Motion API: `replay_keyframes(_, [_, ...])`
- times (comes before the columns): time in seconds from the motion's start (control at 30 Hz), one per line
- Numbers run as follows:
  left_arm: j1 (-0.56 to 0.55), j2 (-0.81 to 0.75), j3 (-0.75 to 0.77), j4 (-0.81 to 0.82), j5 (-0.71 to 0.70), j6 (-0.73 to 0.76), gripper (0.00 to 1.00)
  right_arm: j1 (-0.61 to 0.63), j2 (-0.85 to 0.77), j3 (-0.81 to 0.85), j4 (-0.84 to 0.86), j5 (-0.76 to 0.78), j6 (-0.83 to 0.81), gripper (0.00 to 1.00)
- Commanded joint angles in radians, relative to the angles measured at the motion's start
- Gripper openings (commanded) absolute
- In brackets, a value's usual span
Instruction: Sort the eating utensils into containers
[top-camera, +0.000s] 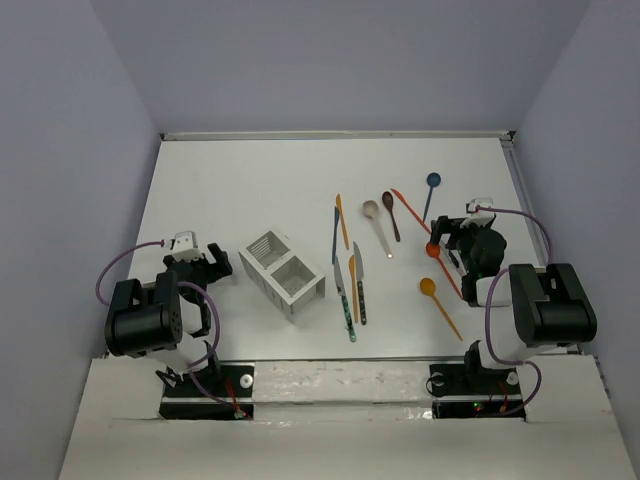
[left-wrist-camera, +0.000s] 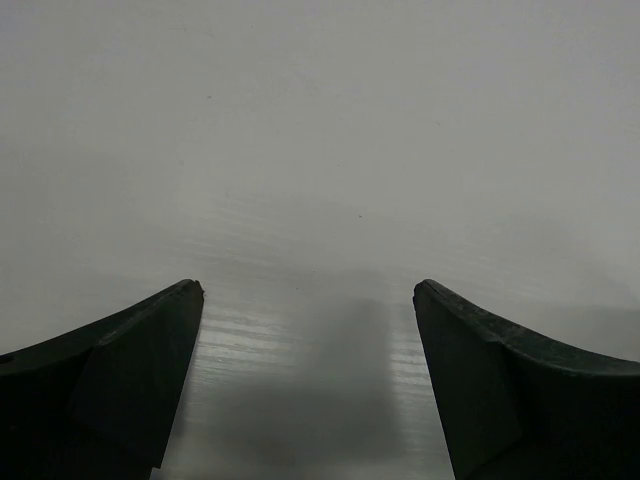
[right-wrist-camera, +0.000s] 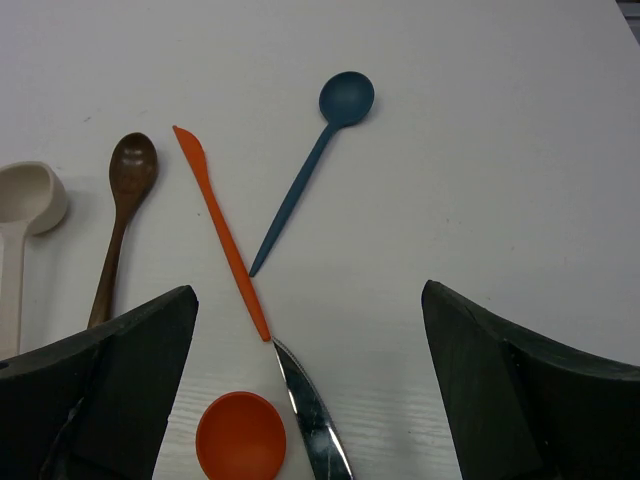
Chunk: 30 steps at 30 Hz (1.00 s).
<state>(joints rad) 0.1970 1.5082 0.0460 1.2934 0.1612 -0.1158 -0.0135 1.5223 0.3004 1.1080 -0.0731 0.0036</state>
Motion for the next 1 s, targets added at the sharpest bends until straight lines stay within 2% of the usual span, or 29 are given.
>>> replay_keyframes(0.0, [-0.007,-0.003,-0.081,0.776,-0.022,0.007,0.99,-0.008,-0.016,0.025,0.059,-0.005,-0.008,1.00])
replay_keyframes(0.13, [-0.005,-0.003,-0.081,0.777,-0.022,0.007,0.99,-0.008,-0.031,0.026,0.049,-0.045,-0.028,1.00])
replay_keyframes(0.23, [-0.007,-0.006,-0.089,0.777,-0.031,0.005,0.99,-0.008,-0.143,0.068,-0.115,-0.074,-0.040,1.00])
replay_keyframes(0.27, [-0.005,-0.037,-0.093,0.779,-0.028,0.005,0.99,-0.008,-0.219,0.083,-0.231,-0.071,-0.027,1.00])
replay_keyframes(0.3, [0.004,-0.075,-0.095,0.777,-0.005,0.005,0.99,-0.008,-0.256,0.123,-0.296,-0.070,-0.008,1.00])
replay_keyframes(0.33, [0.036,-0.121,-0.109,0.753,0.149,-0.011,0.99,-0.008,-0.289,0.138,-0.342,-0.082,0.063,1.00])
replay_keyframes(0.37, [0.124,-0.182,-0.106,0.724,0.229,-0.065,0.99,-0.008,-0.312,0.147,-0.365,-0.140,0.140,0.99])
replay_keyframes(0.4, [0.171,-0.330,-0.068,0.548,0.297,-0.073,0.99,-0.008,-0.330,0.193,-0.381,-0.227,0.157,0.97])
replay_keyframes(0.43, [0.197,-0.412,-0.031,0.380,0.338,-0.020,0.99,-0.008,-0.330,0.228,-0.404,-0.404,0.186,0.93])
replay_keyframes(0.47, [0.202,-0.569,0.026,0.187,0.266,0.081,0.99,-0.008,-0.312,0.267,-0.451,-0.472,0.269,0.78])
replay_keyframes(0.5, [0.202,-0.615,0.126,-0.109,0.185,0.115,0.99,-0.008,-0.297,0.343,-0.470,-0.563,0.316,0.67])
replay_keyframes(0.57, [0.206,-0.666,0.188,-0.247,0.184,0.198,0.99,0.013,-0.262,0.420,-0.514,-0.583,0.399,0.48])
replay_keyframes(0.6, [0.212,-0.715,0.222,-0.416,0.198,0.238,0.99,0.082,-0.234,0.459,-0.602,-0.562,0.397,0.46])
replay_keyframes(0.63, [0.213,-0.735,0.267,-0.513,0.227,0.263,0.99,0.137,-0.225,0.504,-0.675,-0.503,0.350,0.46])
replay_keyframes(0.67, [0.213,-0.749,0.358,-0.605,0.320,0.287,0.99,0.208,-0.208,0.602,-0.844,-0.277,0.226,0.49])
replay_keyframes(0.7, [0.213,-0.755,0.409,-0.799,0.366,0.332,0.99,0.331,-0.185,0.649,-0.911,-0.154,0.179,0.51])
replay_keyframes(0.73, [0.213,-0.750,0.513,-0.894,0.426,0.350,0.99,0.368,-0.115,0.692,-1.010,0.005,0.138,0.53])
replay_keyframes(0.8, [0.213,-0.721,0.604,-1.120,0.474,0.396,0.99,0.400,-0.035,0.795,-1.082,0.061,0.151,0.53])
replay_keyframes(0.9, [0.213,-0.706,0.692,-1.271,0.535,0.442,0.99,0.424,0.108,0.861,-1.174,0.139,0.153,0.51])
replay_keyframes(0.97, [0.213,-0.714,0.683,-1.292,0.546,0.455,0.99,0.434,0.169,0.890,-1.211,0.138,0.133,0.51])
